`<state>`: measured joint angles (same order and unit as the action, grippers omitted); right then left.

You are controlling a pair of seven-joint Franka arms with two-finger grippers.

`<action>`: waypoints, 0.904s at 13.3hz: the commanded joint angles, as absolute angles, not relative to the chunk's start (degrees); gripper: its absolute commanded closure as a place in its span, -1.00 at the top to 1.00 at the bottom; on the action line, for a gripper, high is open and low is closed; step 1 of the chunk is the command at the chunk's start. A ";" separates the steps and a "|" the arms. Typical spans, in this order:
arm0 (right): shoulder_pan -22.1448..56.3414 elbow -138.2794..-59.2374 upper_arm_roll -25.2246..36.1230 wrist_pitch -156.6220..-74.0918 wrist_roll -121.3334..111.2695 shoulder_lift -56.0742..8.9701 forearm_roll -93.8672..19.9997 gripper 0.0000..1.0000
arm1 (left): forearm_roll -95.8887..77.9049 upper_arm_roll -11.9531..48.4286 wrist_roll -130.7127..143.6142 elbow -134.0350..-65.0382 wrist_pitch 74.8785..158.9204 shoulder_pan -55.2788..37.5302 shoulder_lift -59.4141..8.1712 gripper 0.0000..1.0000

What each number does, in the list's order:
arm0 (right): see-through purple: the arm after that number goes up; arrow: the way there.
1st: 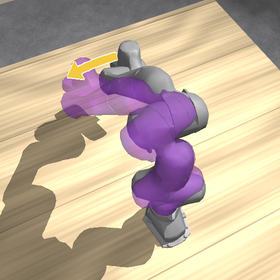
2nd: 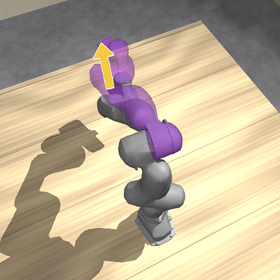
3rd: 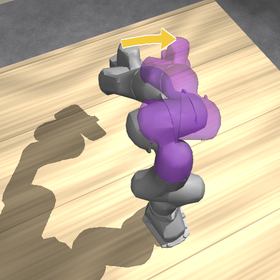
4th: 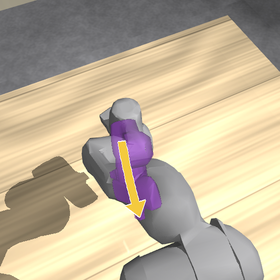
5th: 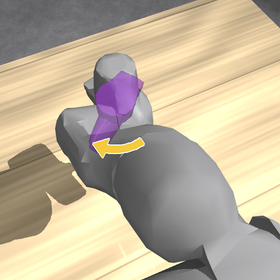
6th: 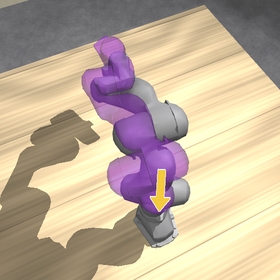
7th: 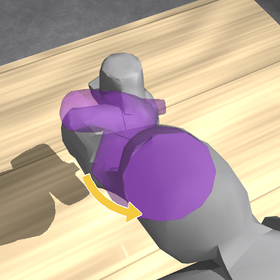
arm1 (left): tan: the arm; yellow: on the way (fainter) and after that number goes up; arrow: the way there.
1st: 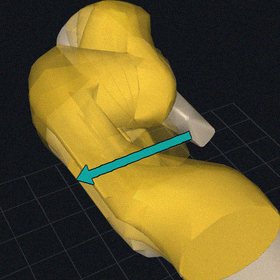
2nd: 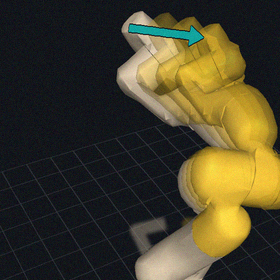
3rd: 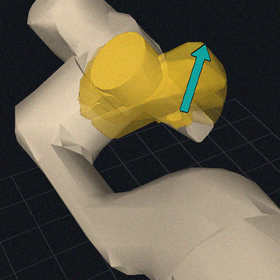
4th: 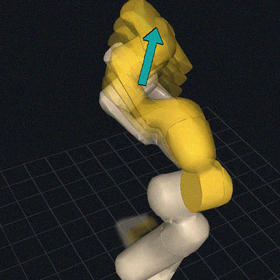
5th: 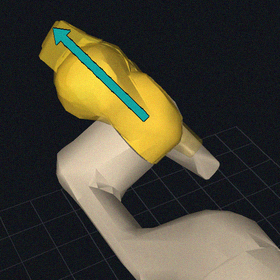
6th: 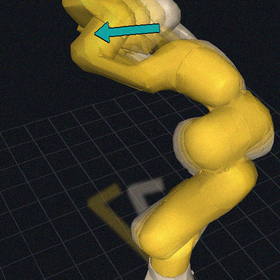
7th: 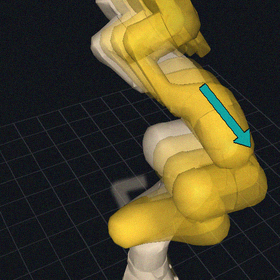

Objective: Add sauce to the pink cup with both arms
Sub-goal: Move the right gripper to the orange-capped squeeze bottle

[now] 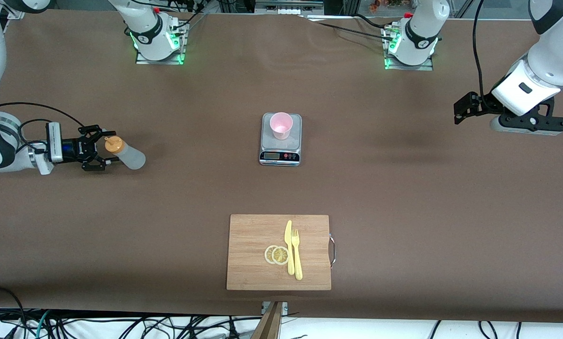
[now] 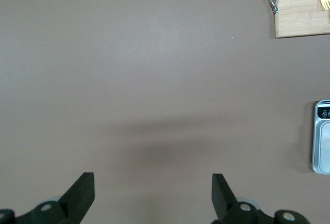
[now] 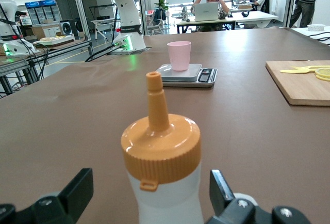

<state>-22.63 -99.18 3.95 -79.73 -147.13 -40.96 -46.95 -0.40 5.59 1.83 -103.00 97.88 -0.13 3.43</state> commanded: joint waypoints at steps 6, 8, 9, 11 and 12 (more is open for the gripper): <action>-21.36 -99.32 3.87 -80.86 -149.32 -41.22 -49.22 1.00 | 0.79 5.98 1.32 -100.63 95.36 1.40 2.81 1.00; -20.92 -99.32 3.87 -80.86 -150.11 -41.66 -50.53 1.00 | 0.79 5.98 1.23 -100.37 95.36 1.93 2.38 1.00; -20.66 -99.32 3.87 -80.95 -150.12 -41.66 -50.54 0.98 | 0.79 6.06 1.23 -100.28 95.36 1.93 2.29 1.00; -20.48 -99.32 3.87 -81.04 -150.12 -41.66 -51.15 0.97 | 0.70 6.15 1.14 -100.28 95.27 1.93 2.29 1.00; -20.30 -99.32 3.87 -81.04 -150.12 -41.66 -51.15 0.93 | 0.70 6.15 1.14 -100.28 95.27 1.93 2.29 1.00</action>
